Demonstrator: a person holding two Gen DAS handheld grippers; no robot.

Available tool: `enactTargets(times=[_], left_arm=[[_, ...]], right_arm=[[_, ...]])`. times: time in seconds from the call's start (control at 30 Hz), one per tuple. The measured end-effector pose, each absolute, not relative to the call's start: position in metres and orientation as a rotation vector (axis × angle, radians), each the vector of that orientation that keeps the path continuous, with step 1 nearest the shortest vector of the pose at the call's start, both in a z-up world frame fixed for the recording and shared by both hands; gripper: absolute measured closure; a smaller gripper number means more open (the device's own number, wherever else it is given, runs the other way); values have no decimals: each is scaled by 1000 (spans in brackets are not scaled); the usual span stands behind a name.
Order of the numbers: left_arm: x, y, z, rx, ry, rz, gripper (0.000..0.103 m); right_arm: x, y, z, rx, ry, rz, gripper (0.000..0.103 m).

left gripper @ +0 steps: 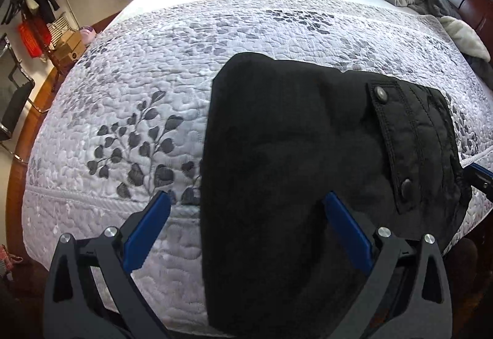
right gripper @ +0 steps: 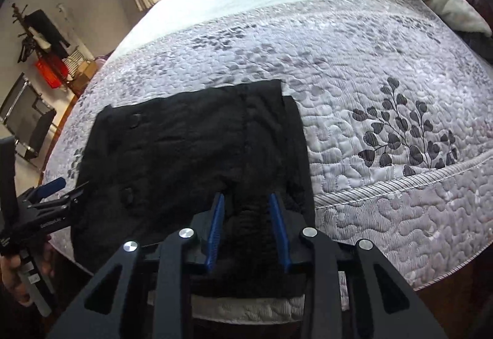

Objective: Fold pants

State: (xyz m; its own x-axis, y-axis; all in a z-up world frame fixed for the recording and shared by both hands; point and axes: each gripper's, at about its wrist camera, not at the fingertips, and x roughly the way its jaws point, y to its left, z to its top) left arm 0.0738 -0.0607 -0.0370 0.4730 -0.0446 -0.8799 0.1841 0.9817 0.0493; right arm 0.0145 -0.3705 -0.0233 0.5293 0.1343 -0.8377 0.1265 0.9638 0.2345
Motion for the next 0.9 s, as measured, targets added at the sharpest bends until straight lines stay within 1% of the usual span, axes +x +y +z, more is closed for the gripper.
enactTargets(times=[0.1,0.17,0.27,0.3,0.37,0.4,0.5,0.67,0.8,0.9], left_arm=[[69,-56,-42,113,1083,-143,3],[70,-56,-49,108,1099,-148,3],[71,-52,-46,92,1111,-170,3],[72,-49,-42,91,1115,-185,3],[74,-41,-36,85,1108,-190,3],[75,-35,-33,76,1106,-189,3],[79,-12,-31,9,1143,-234,3],[81,9,-53,-49,1228,-284,3],[74,3,-58,-58,1224,-309,3],[69,-9,-53,1,1178,-281,3]], right_arm=[[13,-366,-28,267,1035,7,71],[16,-366,-41,267,1070,-4,71],[14,-369,-38,278,1058,12,70],[13,-373,-34,297,1048,23,67],[9,-382,-27,320,1029,5,36],[8,-387,-23,317,1016,-11,33],[7,-402,-22,340,1009,-19,31],[13,-415,-38,413,1043,-4,31],[15,-409,-49,419,1061,-9,31],[17,-402,-53,378,1080,-22,30]])
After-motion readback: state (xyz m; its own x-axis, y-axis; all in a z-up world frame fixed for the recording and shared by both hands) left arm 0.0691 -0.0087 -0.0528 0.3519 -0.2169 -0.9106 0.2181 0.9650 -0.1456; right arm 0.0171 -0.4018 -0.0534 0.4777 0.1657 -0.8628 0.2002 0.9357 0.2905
